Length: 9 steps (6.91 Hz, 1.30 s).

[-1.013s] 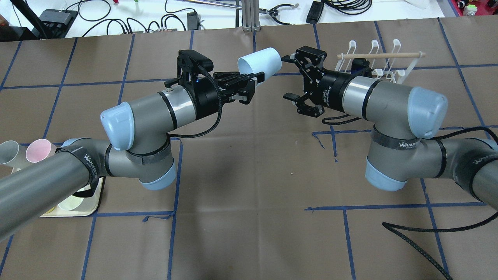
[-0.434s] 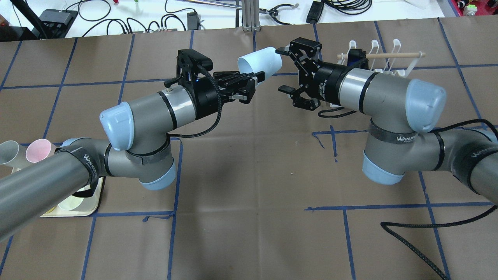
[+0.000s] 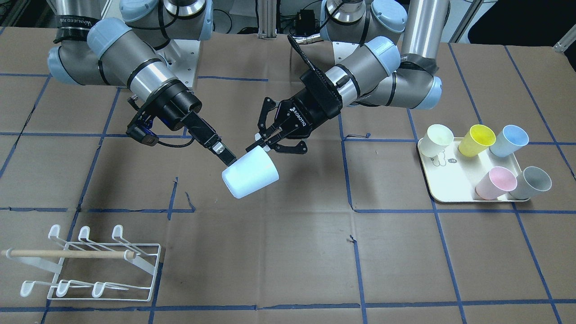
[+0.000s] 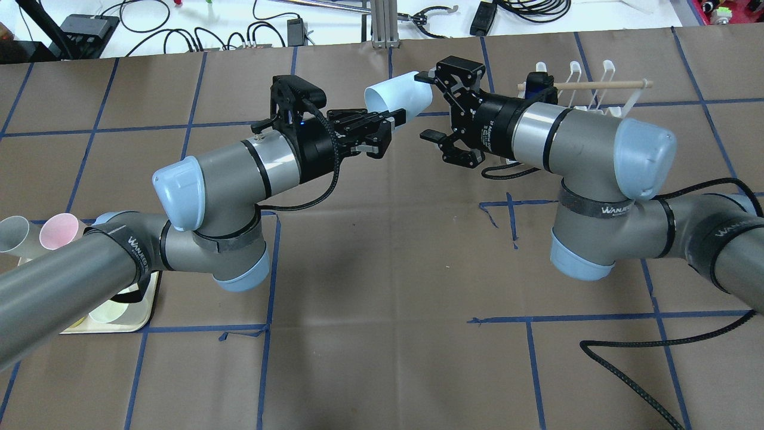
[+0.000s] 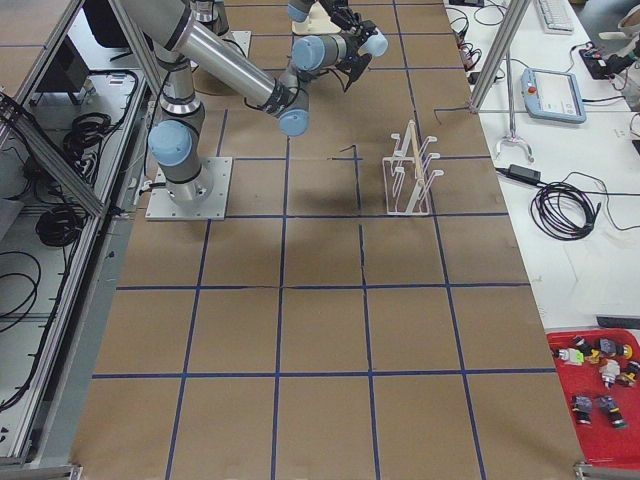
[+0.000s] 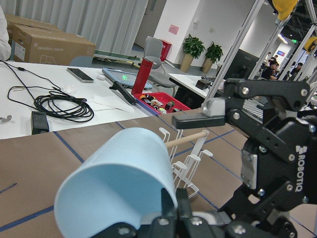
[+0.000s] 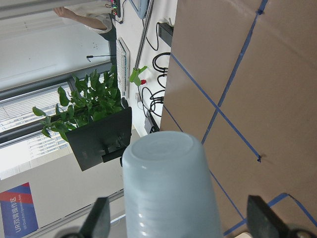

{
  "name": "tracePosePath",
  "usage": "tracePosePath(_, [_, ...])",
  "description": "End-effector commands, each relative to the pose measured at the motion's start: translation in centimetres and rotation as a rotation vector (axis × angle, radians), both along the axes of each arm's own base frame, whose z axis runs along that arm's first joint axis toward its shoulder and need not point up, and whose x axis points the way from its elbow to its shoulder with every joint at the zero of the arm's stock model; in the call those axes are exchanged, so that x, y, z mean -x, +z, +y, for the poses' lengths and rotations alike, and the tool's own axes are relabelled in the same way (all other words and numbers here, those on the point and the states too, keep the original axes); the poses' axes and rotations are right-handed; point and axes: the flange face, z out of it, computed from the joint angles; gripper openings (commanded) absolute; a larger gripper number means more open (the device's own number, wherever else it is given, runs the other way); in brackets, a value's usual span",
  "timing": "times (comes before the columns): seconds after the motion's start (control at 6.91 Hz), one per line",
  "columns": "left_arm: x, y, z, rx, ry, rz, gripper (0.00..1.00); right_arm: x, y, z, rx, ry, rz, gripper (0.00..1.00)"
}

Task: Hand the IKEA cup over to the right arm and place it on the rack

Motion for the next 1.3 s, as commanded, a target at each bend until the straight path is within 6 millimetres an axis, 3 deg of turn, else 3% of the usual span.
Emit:
tracePosePath(0.0, [0.0,0.0,0.0,-0.007,0.004,0.004,0.01,-1.2,-0.3,-1.5,0.003,0.02,0.001,0.96])
tracePosePath(1.16, [0.0,0.2,0.0,-0.015,0.009,0.01,0.01,-2.2,-1.4,-2.6,-0.012,0.037,0.005,0.93])
